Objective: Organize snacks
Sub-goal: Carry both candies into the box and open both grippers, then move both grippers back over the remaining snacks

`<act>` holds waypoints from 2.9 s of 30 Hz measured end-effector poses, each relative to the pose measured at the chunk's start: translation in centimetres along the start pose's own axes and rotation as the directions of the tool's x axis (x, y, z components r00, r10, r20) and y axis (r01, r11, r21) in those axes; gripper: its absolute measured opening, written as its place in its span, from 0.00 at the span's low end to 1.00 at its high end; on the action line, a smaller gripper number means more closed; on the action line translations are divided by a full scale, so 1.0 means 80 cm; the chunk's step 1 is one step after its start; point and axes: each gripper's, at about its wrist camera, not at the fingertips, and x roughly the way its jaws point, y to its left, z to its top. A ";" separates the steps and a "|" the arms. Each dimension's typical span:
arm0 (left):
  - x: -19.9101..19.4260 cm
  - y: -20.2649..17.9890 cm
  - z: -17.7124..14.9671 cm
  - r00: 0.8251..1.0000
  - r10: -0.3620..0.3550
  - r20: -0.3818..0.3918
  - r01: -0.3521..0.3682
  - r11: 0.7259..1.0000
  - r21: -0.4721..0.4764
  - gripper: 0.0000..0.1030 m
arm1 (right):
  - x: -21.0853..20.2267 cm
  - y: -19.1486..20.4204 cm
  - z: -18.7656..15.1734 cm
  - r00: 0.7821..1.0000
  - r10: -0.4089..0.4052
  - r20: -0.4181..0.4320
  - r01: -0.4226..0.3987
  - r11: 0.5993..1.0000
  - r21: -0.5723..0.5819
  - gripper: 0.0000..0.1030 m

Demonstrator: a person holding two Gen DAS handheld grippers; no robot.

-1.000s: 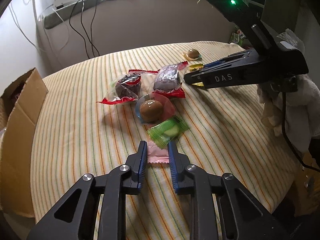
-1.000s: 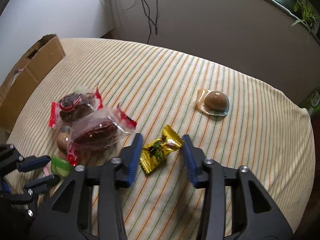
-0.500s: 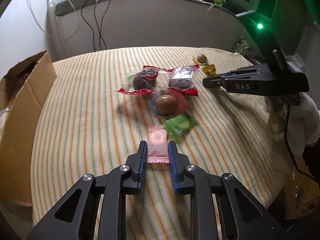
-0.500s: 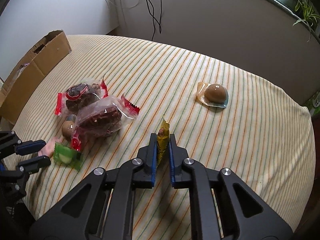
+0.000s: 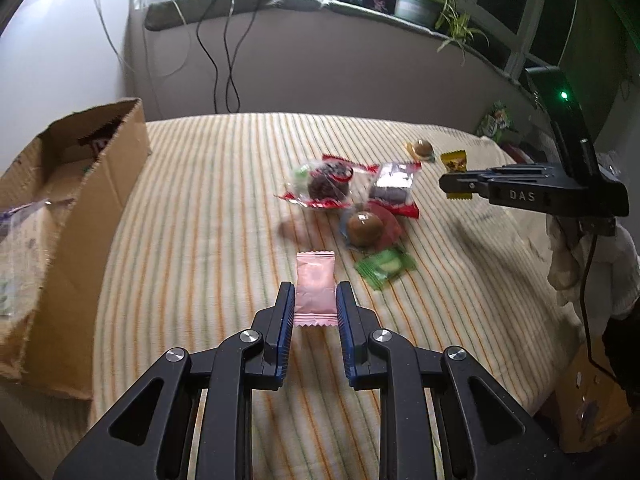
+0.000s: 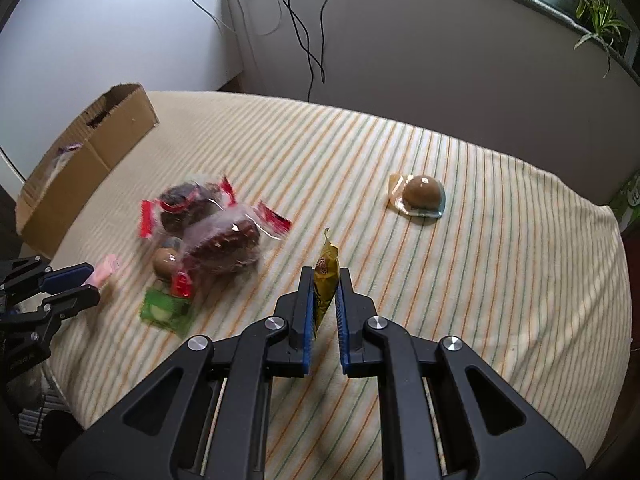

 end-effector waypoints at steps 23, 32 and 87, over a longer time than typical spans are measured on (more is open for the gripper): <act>-0.092 0.105 0.015 0.976 0.147 0.162 -0.123 0.981 -0.150 0.19 | -0.044 0.125 0.073 0.987 0.126 0.101 -0.106 0.978 -0.179 0.10; -0.117 0.150 0.010 0.956 0.234 0.179 -0.197 0.960 -0.199 0.19 | -0.031 0.204 0.103 0.974 0.206 0.097 -0.173 0.946 -0.275 0.10; -0.119 0.219 0.012 0.925 0.341 0.166 -0.291 0.920 -0.264 0.46 | 0.035 0.364 0.168 0.952 0.302 0.044 -0.253 0.861 -0.440 0.78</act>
